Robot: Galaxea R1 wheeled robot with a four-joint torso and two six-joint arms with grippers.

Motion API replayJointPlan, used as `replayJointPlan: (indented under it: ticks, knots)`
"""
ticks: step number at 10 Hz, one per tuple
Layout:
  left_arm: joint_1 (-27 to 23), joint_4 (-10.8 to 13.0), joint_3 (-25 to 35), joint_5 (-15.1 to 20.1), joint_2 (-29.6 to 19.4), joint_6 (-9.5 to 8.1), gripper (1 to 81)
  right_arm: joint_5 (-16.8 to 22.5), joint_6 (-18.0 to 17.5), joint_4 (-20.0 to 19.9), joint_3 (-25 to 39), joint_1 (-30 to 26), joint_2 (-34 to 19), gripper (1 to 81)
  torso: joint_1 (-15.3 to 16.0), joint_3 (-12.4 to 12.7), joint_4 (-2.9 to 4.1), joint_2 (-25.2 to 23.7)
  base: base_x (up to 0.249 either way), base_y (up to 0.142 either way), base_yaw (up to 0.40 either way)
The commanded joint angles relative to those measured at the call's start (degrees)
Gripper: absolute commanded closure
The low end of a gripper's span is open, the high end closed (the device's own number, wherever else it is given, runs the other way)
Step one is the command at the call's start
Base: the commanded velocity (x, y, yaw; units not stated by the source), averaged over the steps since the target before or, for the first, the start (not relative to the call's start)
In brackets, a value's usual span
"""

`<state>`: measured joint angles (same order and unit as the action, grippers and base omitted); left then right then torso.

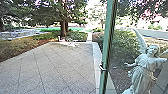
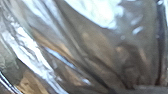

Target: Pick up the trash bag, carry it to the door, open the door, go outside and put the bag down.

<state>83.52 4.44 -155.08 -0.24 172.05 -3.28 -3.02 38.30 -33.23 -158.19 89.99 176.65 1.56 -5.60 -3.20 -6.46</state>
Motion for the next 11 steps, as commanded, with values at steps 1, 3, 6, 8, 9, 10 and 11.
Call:
replayJointPlan:
  ticks: [1,3,6,8,9,10,11]
  knots:
    - [-3.31,0.40,0.04,2.53,-0.30,0.11,81.1,3.90,0.19,0.01,0.26,-2.49,0.30,1.0,0.00,0.00,0.00,0.00,0.078,0.000,0.000]
    - [-3.40,0.40,0.04,2.53,-0.30,0.03,81.1,3.90,0.11,-0.08,0.26,-2.57,0.30,1.0,0.00,0.00,0.00,0.00,0.079,0.000,0.000]
    - [-3.32,0.40,0.04,2.53,-0.30,0.03,81.1,3.90,0.11,0.01,0.26,-2.58,0.30,1.0,0.02,0.00,0.00,0.00,0.079,0.000,0.000]
    - [-3.31,0.40,0.04,2.53,-0.30,0.03,81.1,3.90,0.11,0.01,0.26,-2.66,0.39,1.0,0.02,0.00,0.00,0.00,0.079,0.000,0.000]
    - [-3.32,0.40,0.12,2.53,-0.30,0.03,81.1,3.90,0.11,0.01,0.26,-2.66,0.39,1.0,0.05,0.00,0.00,0.00,0.079,0.000,0.000]
    - [-3.32,0.40,0.12,2.53,-0.30,0.03,81.1,3.90,0.19,0.01,0.26,-2.66,0.39,1.0,0.05,0.00,0.00,0.00,0.078,0.000,0.000]
    - [-3.31,0.40,0.04,2.53,-0.30,0.03,81.1,3.90,0.19,0.01,0.26,-2.57,0.39,1.0,0.05,0.00,0.00,0.00,0.080,0.000,0.000]
